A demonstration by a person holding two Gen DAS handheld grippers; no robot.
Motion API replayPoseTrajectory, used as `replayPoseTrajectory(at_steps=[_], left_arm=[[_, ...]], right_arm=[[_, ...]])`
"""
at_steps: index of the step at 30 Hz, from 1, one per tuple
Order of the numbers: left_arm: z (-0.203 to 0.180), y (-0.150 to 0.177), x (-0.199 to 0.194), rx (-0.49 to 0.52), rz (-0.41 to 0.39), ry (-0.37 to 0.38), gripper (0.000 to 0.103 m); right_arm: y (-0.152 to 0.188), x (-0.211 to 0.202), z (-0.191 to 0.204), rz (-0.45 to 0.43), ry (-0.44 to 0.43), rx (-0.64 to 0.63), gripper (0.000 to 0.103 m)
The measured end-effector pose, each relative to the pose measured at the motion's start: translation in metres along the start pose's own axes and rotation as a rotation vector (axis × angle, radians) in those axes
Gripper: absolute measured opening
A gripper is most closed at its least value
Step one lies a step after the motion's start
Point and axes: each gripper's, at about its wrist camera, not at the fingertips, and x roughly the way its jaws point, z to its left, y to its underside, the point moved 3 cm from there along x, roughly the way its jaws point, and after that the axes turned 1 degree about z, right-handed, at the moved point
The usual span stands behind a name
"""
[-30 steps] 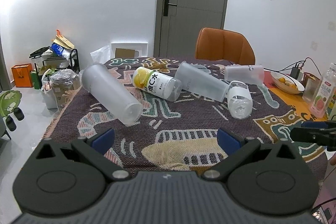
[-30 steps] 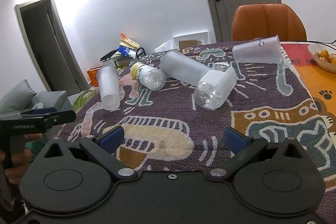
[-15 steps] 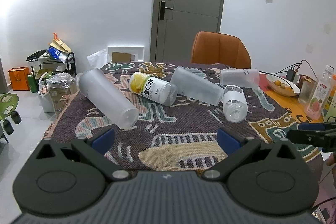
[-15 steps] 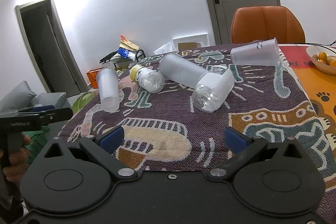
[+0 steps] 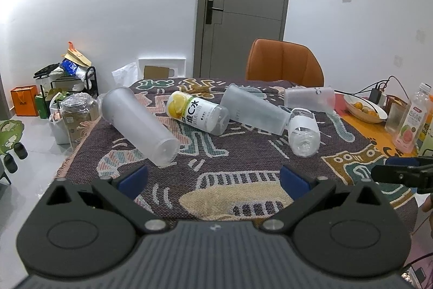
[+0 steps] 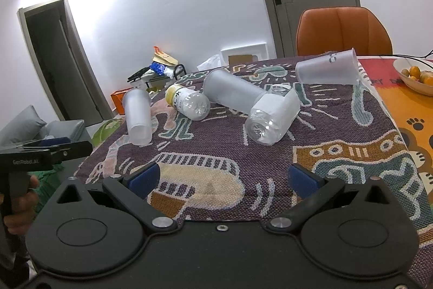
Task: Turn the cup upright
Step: 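Move the left gripper toward the frosted cup lying on its side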
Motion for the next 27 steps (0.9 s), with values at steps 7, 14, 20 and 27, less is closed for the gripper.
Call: replayPoseTrajectory(at_steps=[7,14,20,27], left_arm=[[0.001,-0.001,0.006,-0.002,0.006,0.000,0.103],[-0.001,-0.003,0.019,0.019,0.003,0.018,0.102],[-0.004,-0.006,0.037,0.019,0.025,0.030,0.102],[-0.005,-0.015,0.060,-0.023,0.052,0.060,0.102]], right_arm=[[-0.001,0.004,-0.001,-0.002,0.001,-0.003,0.103],[-0.004,0.012,-0.007,0.001,0.010,0.005,0.103],[-0.005,0.026,-0.017,0.021,0.013,0.032,0.103],[-0.012,0.040,-0.030,0.026,0.021,0.059,0.103]])
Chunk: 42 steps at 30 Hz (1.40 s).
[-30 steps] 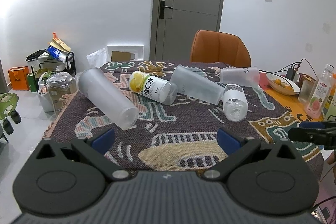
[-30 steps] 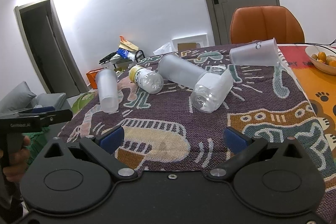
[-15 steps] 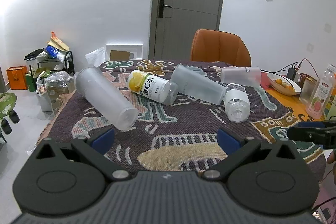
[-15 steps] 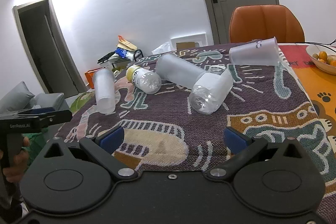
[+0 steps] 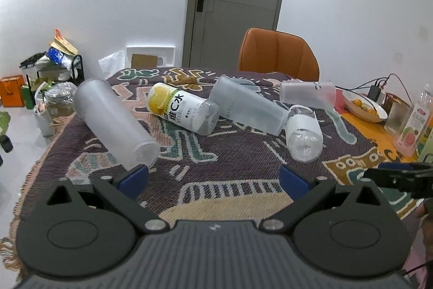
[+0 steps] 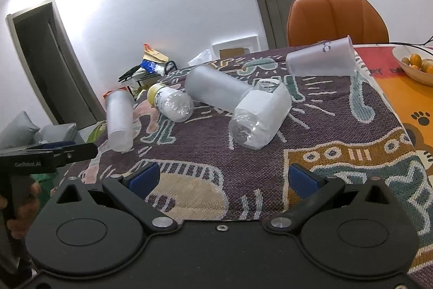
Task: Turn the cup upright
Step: 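Move the left gripper toward the frosted cup lying on its side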
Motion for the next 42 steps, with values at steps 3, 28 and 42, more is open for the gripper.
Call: replayPoseTrajectory(at_steps=[3,28,42], left_arm=[[0.001,-0.006,0.008,-0.029,-0.002,0.019,0.102],[-0.033,-0.059,0.117,-0.067,0.090,0.016,0.102],[-0.038,-0.086,0.175,-0.263,0.191,0.065,0.102]], right_arm=[[-0.004,0.008,-0.007,0.000,0.006,0.020,0.103],[-0.018,0.047,-0.078,0.033,0.065,0.216,0.103],[-0.034,0.067,-0.112,0.039,0.079,0.277,0.103]])
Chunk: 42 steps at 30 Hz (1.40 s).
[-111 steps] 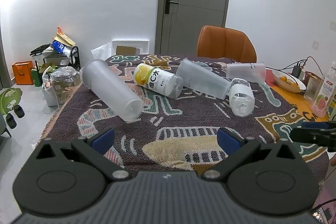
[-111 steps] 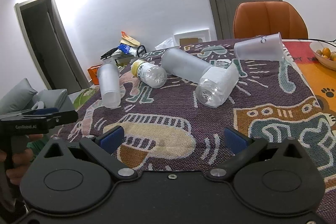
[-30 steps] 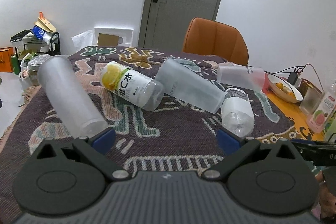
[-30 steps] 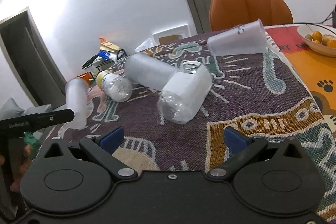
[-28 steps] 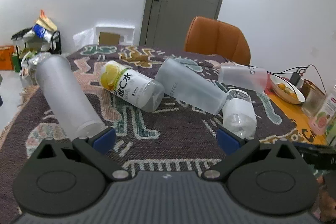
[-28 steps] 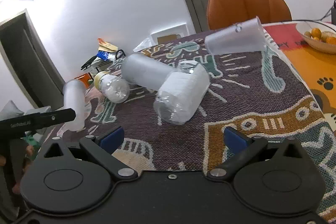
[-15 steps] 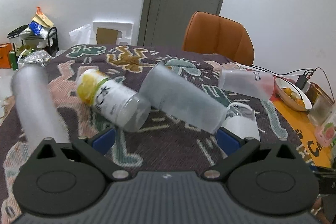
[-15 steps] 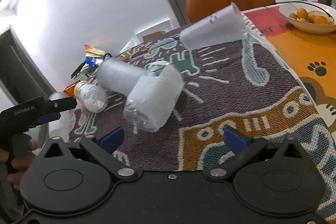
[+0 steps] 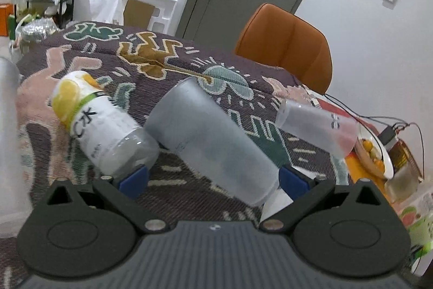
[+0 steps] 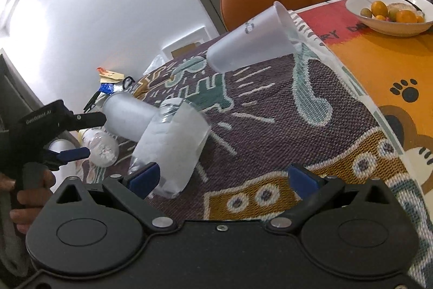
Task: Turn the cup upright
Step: 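Move the left gripper toward the frosted cup lying on its side, then close the left gripper around the frosted cup's body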
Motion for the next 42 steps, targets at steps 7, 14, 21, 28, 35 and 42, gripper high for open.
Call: replayPoseTrajectory(at_steps=[7,14,21,28,35,42], left_arm=[[0.001,-0.011,0.026,-0.173,0.043,0.012,0.102],[0.003,-0.015,0.050,-0.287,0.083,0.015,0.102],[0.008,-0.018,0.070,-0.361,0.082,-0.018,0.099],[0.013,-0.023,0.080,-0.438,0.091,-0.047,0.092],[0.012,-0.024,0.080,-0.432,0.099,-0.039,0.068],[0.005,-0.026,0.069,-0.376,0.070,-0.017,0.067]], right_arm=[[-0.007,0.010,-0.012,0.010,0.006,0.019,0.103],[-0.011,0.016,-0.018,0.009,0.004,0.021,0.103],[-0.018,0.022,-0.021,0.002,0.019,0.027,0.103],[-0.016,0.019,-0.025,-0.002,0.032,0.041,0.103],[-0.011,0.009,-0.029,-0.019,0.060,0.053,0.103],[-0.003,-0.005,-0.034,-0.043,0.079,0.077,0.103]])
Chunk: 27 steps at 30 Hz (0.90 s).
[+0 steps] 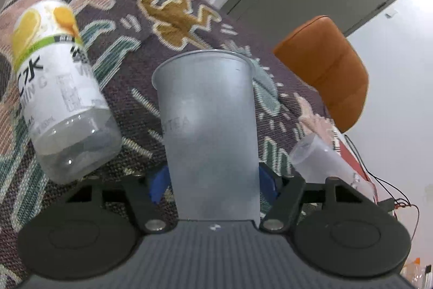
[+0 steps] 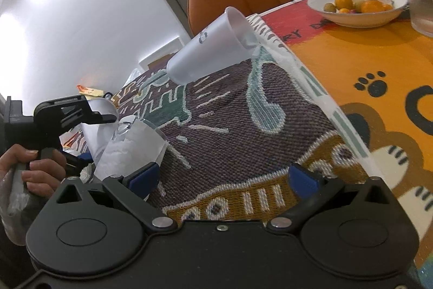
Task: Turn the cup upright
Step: 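Close the left gripper around the frosted cup's body, then lift the frosted cup with the left gripper toward the right gripper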
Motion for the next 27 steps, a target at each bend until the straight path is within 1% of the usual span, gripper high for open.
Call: replayPoseTrajectory(at_steps=[7,13,21,27], left_arm=[[-0.011,-0.001,-0.026,0.059,-0.056,0.020,0.067],[-0.015,0.009,-0.056,0.106,-0.078,0.048,0.067],[-0.005,0.026,-0.086,0.170,-0.089,0.071,0.067],[0.001,0.035,-0.107,0.241,-0.120,0.089,0.067]], right_arm=[[0.003,-0.017,-0.005,-0.034,0.010,0.020,0.103],[0.003,-0.028,-0.001,-0.063,0.002,0.023,0.103],[0.009,-0.038,0.016,-0.076,-0.019,-0.007,0.103],[0.014,-0.045,0.028,-0.084,-0.025,-0.029,0.103]])
